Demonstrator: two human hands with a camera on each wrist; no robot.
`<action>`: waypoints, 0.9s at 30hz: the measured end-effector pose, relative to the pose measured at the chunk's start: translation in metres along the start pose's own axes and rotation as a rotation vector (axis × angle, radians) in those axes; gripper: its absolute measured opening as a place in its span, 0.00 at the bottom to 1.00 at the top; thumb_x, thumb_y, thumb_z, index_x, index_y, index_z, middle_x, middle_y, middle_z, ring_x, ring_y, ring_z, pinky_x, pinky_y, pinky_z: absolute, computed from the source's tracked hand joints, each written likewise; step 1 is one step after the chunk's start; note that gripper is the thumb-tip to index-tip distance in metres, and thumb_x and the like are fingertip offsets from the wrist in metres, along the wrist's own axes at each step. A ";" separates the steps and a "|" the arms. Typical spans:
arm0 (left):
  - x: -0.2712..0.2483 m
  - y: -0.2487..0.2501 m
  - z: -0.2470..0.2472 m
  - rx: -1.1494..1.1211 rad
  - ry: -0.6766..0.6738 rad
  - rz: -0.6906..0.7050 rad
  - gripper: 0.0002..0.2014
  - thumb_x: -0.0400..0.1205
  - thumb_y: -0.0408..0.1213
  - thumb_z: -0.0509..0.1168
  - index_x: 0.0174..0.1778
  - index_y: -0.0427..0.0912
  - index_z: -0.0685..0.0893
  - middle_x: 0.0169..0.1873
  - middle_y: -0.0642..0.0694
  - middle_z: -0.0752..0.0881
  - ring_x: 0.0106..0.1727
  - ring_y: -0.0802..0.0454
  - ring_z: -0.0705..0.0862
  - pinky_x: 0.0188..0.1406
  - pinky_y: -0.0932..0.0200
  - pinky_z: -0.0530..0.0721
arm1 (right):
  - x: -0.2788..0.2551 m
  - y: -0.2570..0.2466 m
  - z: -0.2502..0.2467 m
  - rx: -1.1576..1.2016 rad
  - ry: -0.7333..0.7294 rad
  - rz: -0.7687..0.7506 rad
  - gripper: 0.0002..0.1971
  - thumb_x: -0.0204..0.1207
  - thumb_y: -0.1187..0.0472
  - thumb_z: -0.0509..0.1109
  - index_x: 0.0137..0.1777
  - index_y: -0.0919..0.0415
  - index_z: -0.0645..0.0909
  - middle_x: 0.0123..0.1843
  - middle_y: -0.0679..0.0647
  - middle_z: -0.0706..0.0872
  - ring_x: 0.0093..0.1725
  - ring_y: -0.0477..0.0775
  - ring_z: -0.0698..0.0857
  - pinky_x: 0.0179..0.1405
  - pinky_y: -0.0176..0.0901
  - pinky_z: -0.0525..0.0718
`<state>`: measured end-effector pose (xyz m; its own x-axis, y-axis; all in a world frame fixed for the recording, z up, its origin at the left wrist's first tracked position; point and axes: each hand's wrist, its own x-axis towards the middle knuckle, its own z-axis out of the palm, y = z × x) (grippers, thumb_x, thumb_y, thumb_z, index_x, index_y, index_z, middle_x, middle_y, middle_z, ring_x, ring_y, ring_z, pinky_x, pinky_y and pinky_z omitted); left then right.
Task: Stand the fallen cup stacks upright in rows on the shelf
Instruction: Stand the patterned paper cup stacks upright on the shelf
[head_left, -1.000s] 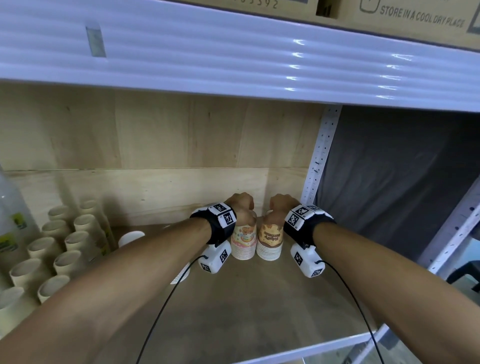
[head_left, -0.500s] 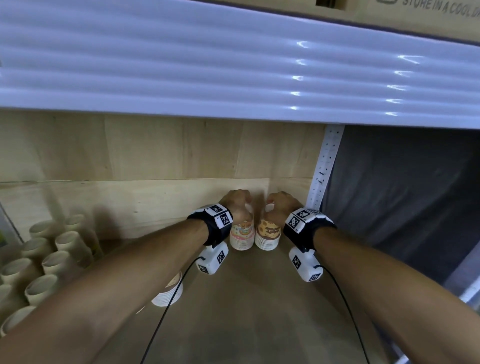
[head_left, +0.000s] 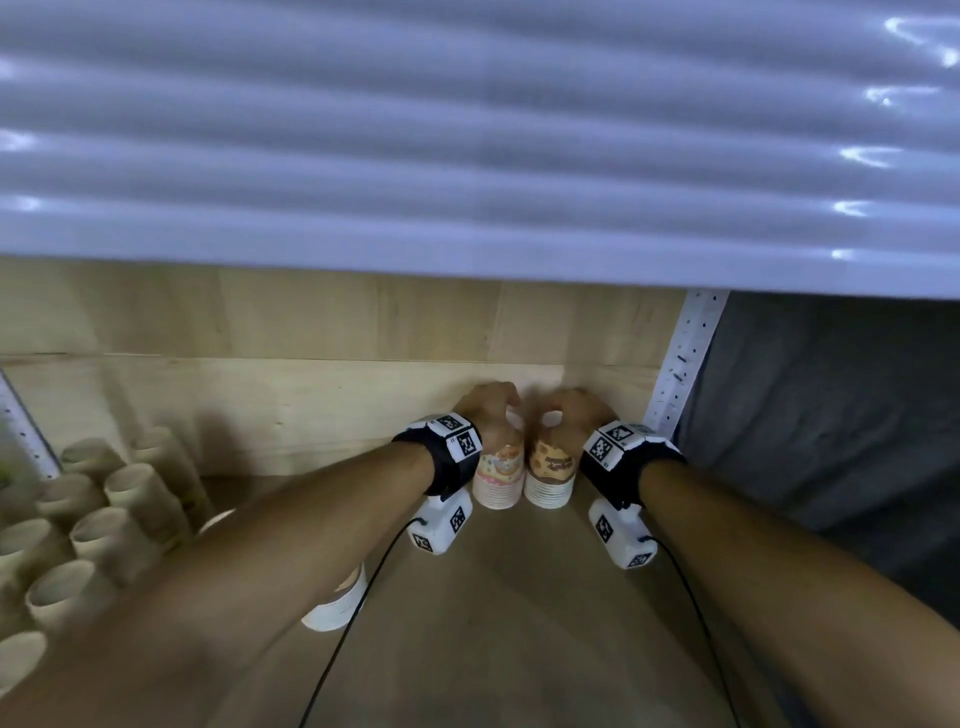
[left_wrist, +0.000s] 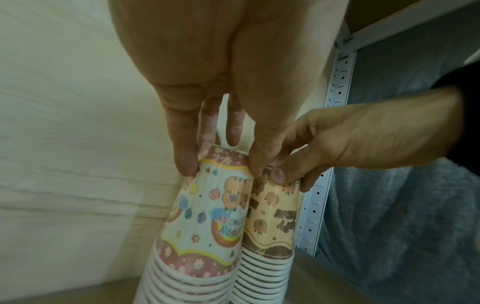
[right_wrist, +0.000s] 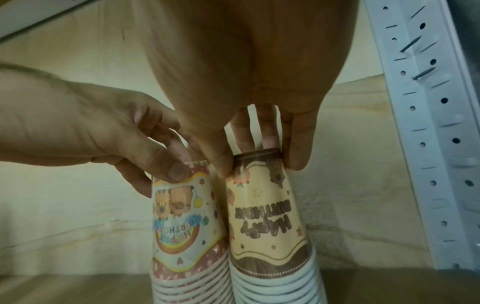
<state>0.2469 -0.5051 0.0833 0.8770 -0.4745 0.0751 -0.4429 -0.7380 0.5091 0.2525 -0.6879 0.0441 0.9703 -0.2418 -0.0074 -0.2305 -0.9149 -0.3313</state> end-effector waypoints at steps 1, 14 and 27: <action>0.001 0.000 0.000 0.006 -0.004 -0.001 0.24 0.74 0.39 0.74 0.67 0.45 0.80 0.66 0.44 0.80 0.63 0.43 0.81 0.54 0.54 0.83 | 0.003 0.001 0.001 -0.003 -0.011 -0.017 0.27 0.54 0.33 0.61 0.52 0.42 0.82 0.54 0.45 0.87 0.52 0.50 0.87 0.52 0.48 0.88; 0.003 0.002 0.000 0.067 -0.046 0.008 0.20 0.75 0.42 0.73 0.63 0.46 0.83 0.62 0.46 0.82 0.62 0.44 0.82 0.47 0.57 0.79 | -0.049 -0.019 -0.037 0.014 -0.033 -0.039 0.13 0.62 0.45 0.70 0.46 0.46 0.85 0.53 0.52 0.88 0.52 0.55 0.88 0.50 0.48 0.87; -0.046 0.000 -0.075 0.125 -0.043 -0.048 0.19 0.78 0.45 0.73 0.64 0.47 0.82 0.66 0.47 0.78 0.62 0.47 0.80 0.51 0.59 0.74 | -0.081 -0.078 -0.074 -0.075 0.000 -0.102 0.24 0.72 0.46 0.73 0.64 0.57 0.80 0.60 0.55 0.82 0.55 0.58 0.83 0.52 0.47 0.82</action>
<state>0.2207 -0.4471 0.1442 0.8901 -0.4555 0.0148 -0.4228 -0.8132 0.3999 0.1861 -0.6210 0.1402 0.9889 -0.1466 0.0226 -0.1358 -0.9563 -0.2589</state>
